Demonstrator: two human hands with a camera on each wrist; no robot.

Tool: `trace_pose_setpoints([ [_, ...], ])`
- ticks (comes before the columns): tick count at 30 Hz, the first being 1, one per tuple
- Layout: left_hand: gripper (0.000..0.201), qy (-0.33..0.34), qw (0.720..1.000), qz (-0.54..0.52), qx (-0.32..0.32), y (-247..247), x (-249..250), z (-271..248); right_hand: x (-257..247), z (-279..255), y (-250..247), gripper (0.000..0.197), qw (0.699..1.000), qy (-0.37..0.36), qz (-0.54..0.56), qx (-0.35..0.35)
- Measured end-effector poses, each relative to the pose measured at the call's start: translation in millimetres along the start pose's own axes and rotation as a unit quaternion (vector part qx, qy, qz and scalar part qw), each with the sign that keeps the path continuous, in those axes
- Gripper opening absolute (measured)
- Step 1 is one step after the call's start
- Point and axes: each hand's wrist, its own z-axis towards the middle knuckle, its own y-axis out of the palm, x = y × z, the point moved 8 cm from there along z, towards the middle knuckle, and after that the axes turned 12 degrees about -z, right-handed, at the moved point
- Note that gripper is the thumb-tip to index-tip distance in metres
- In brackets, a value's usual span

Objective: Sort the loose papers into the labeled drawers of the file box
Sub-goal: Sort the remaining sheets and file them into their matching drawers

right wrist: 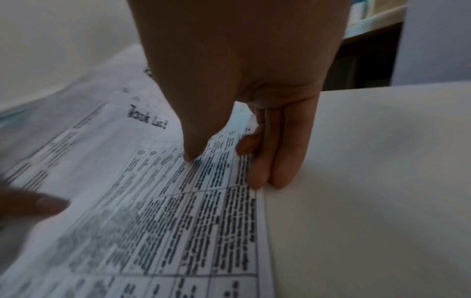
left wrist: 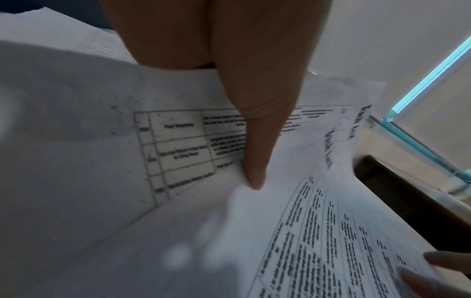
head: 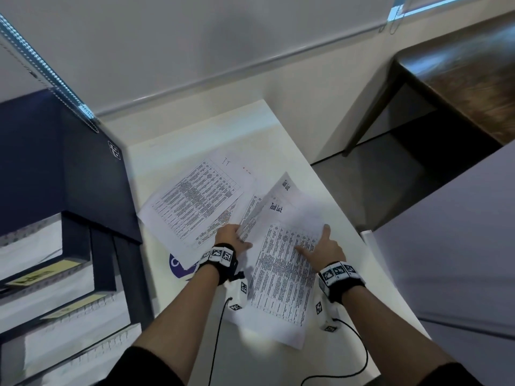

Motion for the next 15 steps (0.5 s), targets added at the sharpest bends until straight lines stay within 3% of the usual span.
trace_pose_setpoints([
  [3,0.018,0.03,0.996,-0.089,-0.01,-16,6,-19,11,0,-5,0.122,0.993,0.027,0.114,0.007],
  [6,0.022,0.078,0.978,-0.193,0.002,-51,18,-47,-6,-8,-16,0.124,0.97,-0.031,0.241,0.002],
  [10,0.05,0.111,0.956,-0.273,-0.013,-94,22,-85,-62,-37,-42,0.07,0.898,-0.131,0.411,-0.088],
  [12,0.051,0.114,0.955,-0.273,-0.002,-113,22,-108,-93,-54,-57,0.064,0.87,-0.181,0.441,-0.122],
  [15,0.031,0.13,0.952,-0.277,0.014,-139,13,-145,-131,-85,-78,0.059,0.873,-0.24,0.411,-0.109],
])
